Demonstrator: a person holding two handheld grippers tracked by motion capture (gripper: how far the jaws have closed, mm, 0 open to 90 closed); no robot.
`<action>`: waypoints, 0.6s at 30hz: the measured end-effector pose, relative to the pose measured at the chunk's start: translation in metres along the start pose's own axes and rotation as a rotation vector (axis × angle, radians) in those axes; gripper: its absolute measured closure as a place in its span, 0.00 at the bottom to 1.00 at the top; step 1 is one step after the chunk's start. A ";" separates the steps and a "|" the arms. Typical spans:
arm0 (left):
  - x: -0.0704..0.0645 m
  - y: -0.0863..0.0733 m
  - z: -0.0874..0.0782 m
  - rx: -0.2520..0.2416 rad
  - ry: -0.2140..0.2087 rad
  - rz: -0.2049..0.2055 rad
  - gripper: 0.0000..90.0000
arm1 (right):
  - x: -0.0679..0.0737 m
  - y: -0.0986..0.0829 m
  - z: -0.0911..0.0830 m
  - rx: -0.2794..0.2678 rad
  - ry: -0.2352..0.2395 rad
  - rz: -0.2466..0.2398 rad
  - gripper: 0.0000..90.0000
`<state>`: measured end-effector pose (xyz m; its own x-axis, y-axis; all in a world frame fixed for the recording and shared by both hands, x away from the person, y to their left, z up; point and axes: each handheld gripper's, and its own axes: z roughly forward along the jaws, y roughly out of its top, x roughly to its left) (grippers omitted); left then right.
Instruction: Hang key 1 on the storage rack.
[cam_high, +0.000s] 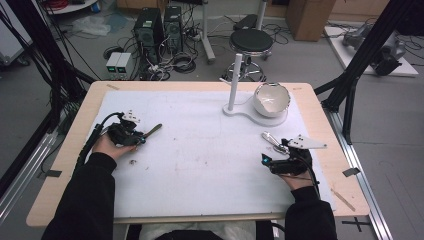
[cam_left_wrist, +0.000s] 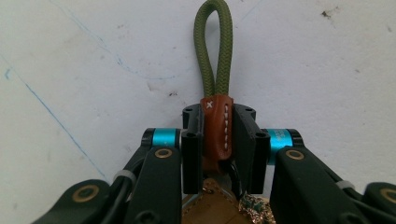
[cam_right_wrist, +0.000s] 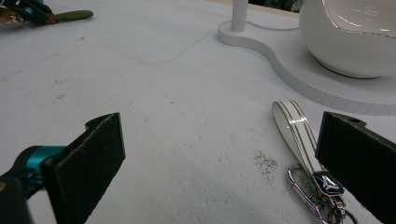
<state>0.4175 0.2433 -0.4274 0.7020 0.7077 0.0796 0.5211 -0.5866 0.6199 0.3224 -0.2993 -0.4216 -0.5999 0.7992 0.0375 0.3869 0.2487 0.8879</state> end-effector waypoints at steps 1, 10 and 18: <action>-0.002 0.000 0.000 0.000 0.013 0.022 0.83 | 0.000 0.000 0.000 -0.001 0.001 0.003 0.01; -0.005 0.002 -0.006 -0.033 0.033 0.054 0.85 | 0.000 0.000 -0.001 -0.002 -0.004 0.002 0.01; -0.002 0.004 -0.023 -0.092 0.024 0.038 0.85 | 0.000 0.000 -0.003 -0.006 -0.002 0.005 0.01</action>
<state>0.4071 0.2491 -0.4070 0.7080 0.6954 0.1230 0.4464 -0.5757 0.6851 0.3204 -0.3004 -0.4205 -0.5968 0.8013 0.0413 0.3855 0.2413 0.8906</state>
